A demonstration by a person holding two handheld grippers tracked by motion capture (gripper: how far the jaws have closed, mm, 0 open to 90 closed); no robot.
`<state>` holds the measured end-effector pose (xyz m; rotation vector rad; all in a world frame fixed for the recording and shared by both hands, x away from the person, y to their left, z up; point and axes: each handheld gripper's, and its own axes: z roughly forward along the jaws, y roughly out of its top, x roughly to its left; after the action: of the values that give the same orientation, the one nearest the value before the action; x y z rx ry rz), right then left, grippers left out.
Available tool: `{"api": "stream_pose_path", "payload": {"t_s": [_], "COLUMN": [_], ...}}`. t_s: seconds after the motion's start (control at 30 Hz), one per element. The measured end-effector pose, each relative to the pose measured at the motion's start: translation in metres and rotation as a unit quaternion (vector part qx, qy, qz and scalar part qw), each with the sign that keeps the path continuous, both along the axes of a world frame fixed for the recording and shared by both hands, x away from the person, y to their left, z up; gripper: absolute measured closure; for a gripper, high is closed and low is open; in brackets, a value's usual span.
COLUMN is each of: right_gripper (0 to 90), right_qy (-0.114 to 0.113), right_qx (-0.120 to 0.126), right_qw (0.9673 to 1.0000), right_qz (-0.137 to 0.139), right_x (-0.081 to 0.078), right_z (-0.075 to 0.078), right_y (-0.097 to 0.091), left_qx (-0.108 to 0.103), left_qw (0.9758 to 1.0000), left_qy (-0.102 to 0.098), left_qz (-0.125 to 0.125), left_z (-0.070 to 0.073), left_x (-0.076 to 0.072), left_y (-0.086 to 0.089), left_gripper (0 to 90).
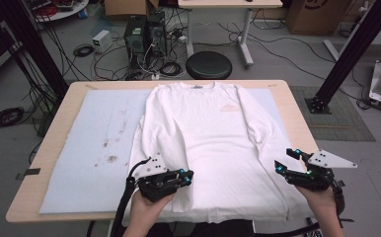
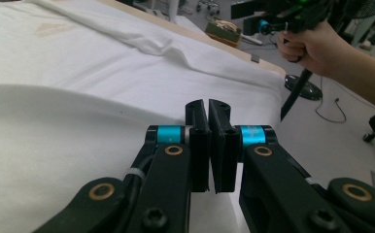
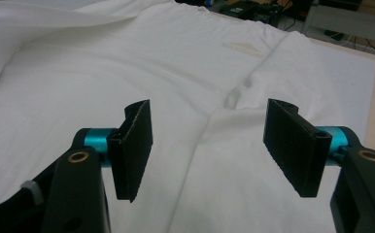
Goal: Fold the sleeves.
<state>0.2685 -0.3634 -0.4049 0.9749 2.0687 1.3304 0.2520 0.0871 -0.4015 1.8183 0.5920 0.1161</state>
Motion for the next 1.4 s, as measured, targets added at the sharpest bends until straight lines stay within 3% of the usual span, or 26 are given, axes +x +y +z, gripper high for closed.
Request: {"api": "stream_pose_path", "payload": {"t_s": [0.23, 0.3, 0.4, 0.53, 0.57, 0.63, 0.7, 0.87, 1.0, 1.07, 1.13, 1.2, 1.27, 1.33, 1.4], "right_gripper": [34.9, 34.9, 34.9, 34.9, 34.9, 34.9, 34.9, 34.9, 34.9, 34.9, 34.9, 34.9, 34.9, 34.9, 34.9], "right_qy": [0.001, 0.003, 0.004, 0.003, 0.003, 0.003, 0.001, 0.003, 0.003, 0.003, 0.004, 0.003, 0.003, 0.001, 0.003], "right_qx": [-0.002, -0.002, -0.004, -0.004, -0.004, -0.002, -0.002, -0.003, -0.006, -0.008, -0.008, -0.008, -0.008, -0.007, -0.006], "right_qw": [1.0, 1.0, 1.0, 1.0, 1.0, 1.0, 1.0, 1.0, 1.0, 0.9999, 0.9999, 0.9999, 0.9999, 1.0, 1.0], "right_qz": [0.002, 0.002, 0.002, 0.002, 0.001, 0.0, -0.001, 0.001, 0.005, 0.007, 0.008, 0.007, 0.007, 0.005, 0.002], "right_x": [0.0, 0.0, 0.0, 0.0, 0.0, -0.001, -0.001, -0.001, 0.001, 0.002, 0.001, 0.002, 0.002, 0.001, 0.0], "right_z": [0.0, -0.001, -0.001, -0.001, -0.001, -0.001, -0.001, 0.0, -0.001, -0.001, -0.001, -0.001, -0.001, -0.001, -0.001], "right_y": [0.001, 0.001, 0.001, 0.001, 0.001, 0.0, -0.001, 0.001, 0.005, 0.006, 0.007, 0.007, 0.006, 0.004, 0.003], "left_qx": [0.02, 0.029, 0.04, 0.035, 0.021, 0.018, 0.021, 0.059, 0.082, 0.097, 0.115, 0.124, 0.119, 0.105, 0.103], "left_qw": [0.9991, 0.999, 0.9985, 0.9991, 0.9996, 0.9993, 0.9982, 0.992, 0.9891, 0.9883, 0.989, 0.9889, 0.9905, 0.9932, 0.994], "left_qy": [0.004, 0.013, 0.032, 0.021, 0.017, 0.023, 0.044, 0.097, 0.111, 0.107, 0.082, 0.072, 0.064, 0.049, 0.033], "left_qz": [-0.037, -0.03, -0.016, -0.01, 0.004, 0.023, 0.036, 0.054, 0.053, 0.048, 0.044, 0.039, 0.027, 0.007, -0.014], "left_z": [-0.008, -0.011, -0.013, -0.008, -0.003, -0.002, -0.007, -0.031, -0.049, -0.052, -0.054, -0.053, -0.052, -0.049, -0.043], "left_x": [0.004, 0.005, 0.008, 0.006, 0.003, 0.001, -0.002, -0.014, -0.017, -0.016, -0.018, -0.018, -0.018, -0.02, -0.022], "left_y": [-0.017, -0.019, -0.02, -0.01, 0.002, 0.017, 0.029, 0.04, 0.033, 0.023, 0.015, 0.009, 0.007, 0.003, -0.003], "left_gripper": [86.8, 83.5, 61.4, 55.3, 55.3, 54.1, 54.5, 55.6, 55.6, 56.2, 66.8, 77.7, 85.6, 86.1, 86.2]}}
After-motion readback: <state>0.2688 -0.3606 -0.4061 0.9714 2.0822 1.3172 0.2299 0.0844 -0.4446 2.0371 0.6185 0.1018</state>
